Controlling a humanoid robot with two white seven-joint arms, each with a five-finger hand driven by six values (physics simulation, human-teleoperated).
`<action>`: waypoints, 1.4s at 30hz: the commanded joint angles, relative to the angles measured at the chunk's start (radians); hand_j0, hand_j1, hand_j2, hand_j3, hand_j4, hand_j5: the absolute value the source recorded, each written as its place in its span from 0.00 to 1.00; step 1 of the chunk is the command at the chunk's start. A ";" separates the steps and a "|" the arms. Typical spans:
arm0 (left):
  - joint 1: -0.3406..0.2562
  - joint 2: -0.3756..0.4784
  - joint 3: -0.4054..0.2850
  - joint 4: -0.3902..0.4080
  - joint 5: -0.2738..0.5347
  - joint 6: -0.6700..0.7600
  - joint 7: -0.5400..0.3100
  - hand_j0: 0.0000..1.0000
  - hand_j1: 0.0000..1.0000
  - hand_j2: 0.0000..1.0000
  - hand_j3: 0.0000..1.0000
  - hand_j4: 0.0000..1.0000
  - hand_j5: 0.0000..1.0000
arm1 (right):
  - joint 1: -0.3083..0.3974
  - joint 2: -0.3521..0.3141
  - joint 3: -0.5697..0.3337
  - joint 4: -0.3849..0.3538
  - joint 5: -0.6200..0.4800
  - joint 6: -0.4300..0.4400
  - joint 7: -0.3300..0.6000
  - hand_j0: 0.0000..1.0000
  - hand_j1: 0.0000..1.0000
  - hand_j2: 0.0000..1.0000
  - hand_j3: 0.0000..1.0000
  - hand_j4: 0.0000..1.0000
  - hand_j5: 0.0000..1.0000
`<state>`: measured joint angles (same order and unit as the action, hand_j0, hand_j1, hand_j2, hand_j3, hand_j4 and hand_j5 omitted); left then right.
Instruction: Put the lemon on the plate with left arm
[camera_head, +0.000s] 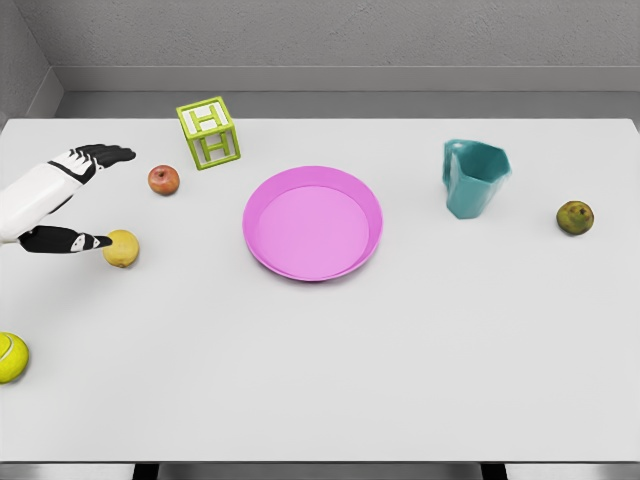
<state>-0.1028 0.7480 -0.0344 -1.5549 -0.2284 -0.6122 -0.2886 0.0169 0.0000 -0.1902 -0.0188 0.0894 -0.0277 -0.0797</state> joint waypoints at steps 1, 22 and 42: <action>0.000 0.001 0.001 -0.001 0.008 0.001 0.000 1.00 1.00 1.00 1.00 1.00 1.00 | 0.000 0.000 -0.029 0.000 -0.008 0.000 -0.002 1.00 1.00 1.00 1.00 1.00 1.00; -0.063 0.254 -0.137 0.012 -0.192 0.001 0.005 1.00 1.00 1.00 1.00 1.00 1.00 | 0.005 0.000 -0.026 0.002 -0.008 0.000 -0.002 1.00 1.00 1.00 1.00 1.00 1.00; -0.195 0.140 -0.314 0.029 -0.474 0.001 -0.046 1.00 1.00 1.00 1.00 1.00 1.00 | 0.005 0.000 -0.026 0.002 -0.008 0.000 -0.002 1.00 1.00 1.00 1.00 1.00 1.00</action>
<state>-0.2991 0.8819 -0.3237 -1.5347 -0.6716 -0.6123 -0.3281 0.0215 0.0000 -0.2161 -0.0169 0.0813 -0.0276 -0.0813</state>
